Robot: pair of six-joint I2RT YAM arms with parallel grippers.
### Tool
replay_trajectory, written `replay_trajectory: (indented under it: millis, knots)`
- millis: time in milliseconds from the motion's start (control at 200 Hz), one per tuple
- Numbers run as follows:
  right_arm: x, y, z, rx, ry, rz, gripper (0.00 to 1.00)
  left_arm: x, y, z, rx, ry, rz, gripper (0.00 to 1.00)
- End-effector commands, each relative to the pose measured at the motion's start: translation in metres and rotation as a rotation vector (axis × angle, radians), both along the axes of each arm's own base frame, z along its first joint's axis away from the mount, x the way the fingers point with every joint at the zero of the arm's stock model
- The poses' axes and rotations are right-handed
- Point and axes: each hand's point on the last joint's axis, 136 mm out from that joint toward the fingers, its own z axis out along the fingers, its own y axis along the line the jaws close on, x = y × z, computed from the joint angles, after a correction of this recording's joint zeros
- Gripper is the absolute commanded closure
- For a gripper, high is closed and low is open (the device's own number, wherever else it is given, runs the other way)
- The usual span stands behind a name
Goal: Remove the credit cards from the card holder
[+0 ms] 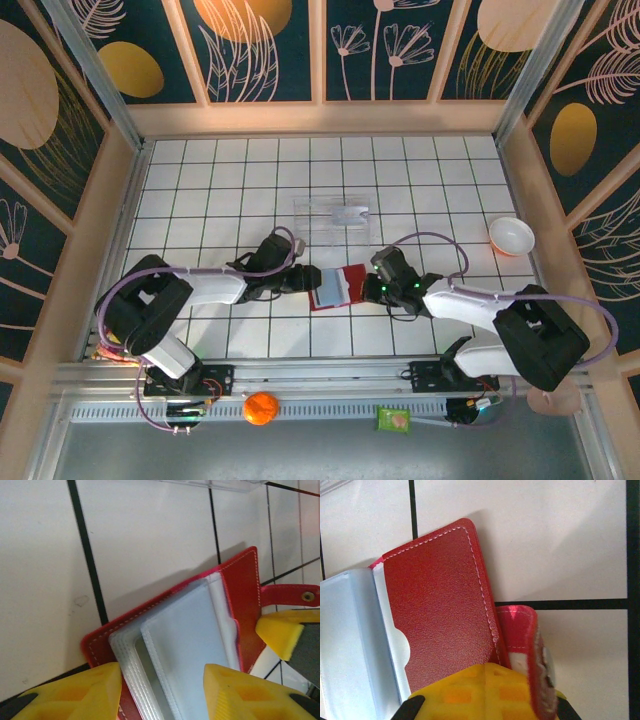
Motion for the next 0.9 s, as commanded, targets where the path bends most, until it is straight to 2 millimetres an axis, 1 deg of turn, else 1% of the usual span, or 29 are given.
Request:
replay_trajectory:
  millis: [0, 60, 120, 195, 225, 255, 340, 400, 470, 611, 691, 791, 896]
  knots:
    - [-0.002, 0.002, -0.005, -0.027, 0.017, 0.017, 1.0, -0.006, -0.012, 0.021, -0.112, -0.006, -0.024, 0.55]
    - [-0.002, 0.003, -0.006, -0.029, 0.02, 0.018, 1.0, -0.004, -0.009, 0.017, -0.088, 0.002, -0.005, 0.56]
    - [-0.001, 0.003, -0.006, -0.029, 0.02, 0.017, 1.0, -0.001, 0.005, 0.007, 0.014, 0.014, 0.037, 0.58]
    - [-0.001, 0.003, -0.005, -0.028, 0.015, 0.017, 1.0, -0.001, 0.02, 0.001, 0.085, 0.011, 0.074, 0.5]
    - [-0.001, 0.002, -0.005, -0.029, 0.016, 0.017, 1.0, -0.003, 0.022, 0.001, 0.09, 0.012, 0.078, 0.49]
    - [-0.001, 0.003, -0.006, -0.028, 0.017, 0.017, 1.0, -0.004, 0.023, -0.001, 0.098, 0.02, 0.078, 0.5]
    - [-0.001, 0.003, -0.006, -0.027, 0.018, 0.019, 1.0, -0.009, 0.027, -0.009, 0.125, 0.054, 0.082, 0.54]
    - [-0.001, 0.004, -0.006, -0.025, 0.017, 0.02, 1.0, -0.01, 0.028, -0.013, 0.12, 0.064, 0.083, 0.56]
    - [0.0, 0.005, -0.005, -0.023, 0.015, 0.023, 1.0, -0.011, 0.022, -0.016, 0.104, 0.076, 0.069, 0.62]
    - [0.001, 0.006, -0.003, -0.022, 0.01, 0.024, 1.0, -0.01, 0.014, -0.02, 0.071, 0.095, 0.059, 0.68]
    - [0.001, 0.006, -0.003, -0.023, 0.008, 0.022, 1.0, -0.01, 0.012, -0.018, 0.056, 0.094, 0.056, 0.75]
    - [0.001, 0.006, -0.003, -0.021, 0.01, 0.024, 1.0, -0.008, 0.011, -0.016, 0.047, 0.087, 0.063, 0.79]
    - [-0.001, 0.007, -0.004, -0.023, 0.014, 0.027, 1.0, -0.005, 0.006, -0.01, 0.004, 0.077, 0.072, 0.84]
